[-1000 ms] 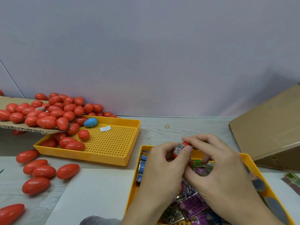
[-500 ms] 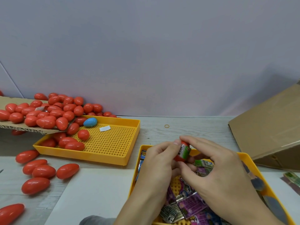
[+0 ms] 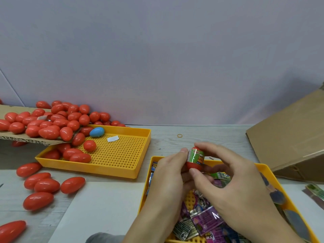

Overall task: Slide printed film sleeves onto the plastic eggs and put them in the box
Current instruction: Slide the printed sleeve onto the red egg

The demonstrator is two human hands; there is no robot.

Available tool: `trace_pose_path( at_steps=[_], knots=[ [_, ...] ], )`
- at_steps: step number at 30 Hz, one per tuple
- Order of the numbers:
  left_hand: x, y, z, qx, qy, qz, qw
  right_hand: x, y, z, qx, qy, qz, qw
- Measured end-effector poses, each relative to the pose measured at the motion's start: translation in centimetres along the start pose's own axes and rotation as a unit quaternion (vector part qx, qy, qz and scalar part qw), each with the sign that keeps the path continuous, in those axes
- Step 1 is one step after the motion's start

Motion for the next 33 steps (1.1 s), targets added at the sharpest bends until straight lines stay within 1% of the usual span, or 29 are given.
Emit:
trace_pose_path(
  at_steps=[3, 7, 17, 22, 24, 29, 33],
  knots=[
    [-0.2, -0.4, 0.1, 0.036, -0.005, 0.029, 0.999, -0.2, 0.2, 0.1, -0.011, -0.005, -0.02, 1.0],
    [0.3, -0.4, 0.1, 0.04, 0.023, 0.07, 0.996, -0.3, 0.0, 0.2, -0.017, -0.009, -0.048, 0.999],
    [0.1, 0.3, 0.1, 0.008, 0.02, 0.026, 0.999, -0.1, -0.2, 0.3, -0.02, -0.011, -0.053, 0.998],
    [0.4, -0.3, 0.1, 0.036, 0.024, 0.058, 0.997, -0.1, -0.4, 0.4, -0.015, -0.013, -0.052, 0.998],
    [0.4, -0.1, 0.1, 0.029, 0.029, 0.055, 0.998, -0.1, -0.3, 0.4, -0.015, -0.011, -0.041, 0.999],
    [0.9, 0.2, -0.5, -0.027, 0.052, -0.005, 0.998, 0.0, 0.0, 0.4, 0.006, 0.002, 0.015, 1.0],
    [1.0, 0.0, -0.4, -0.008, 0.049, -0.001, 0.999, 0.0, -0.5, 0.4, 0.037, 0.011, 0.077, 0.996]
  ],
)
Point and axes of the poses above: each hand's wrist, its own z-axis towards the middle knuckle, its own x-axis out of the palm, y = z × x, the point moved 7 cm from there along z, towards the middle knuckle, and after that the axes turned 8 degrees about -z, right-handed, at the moved point
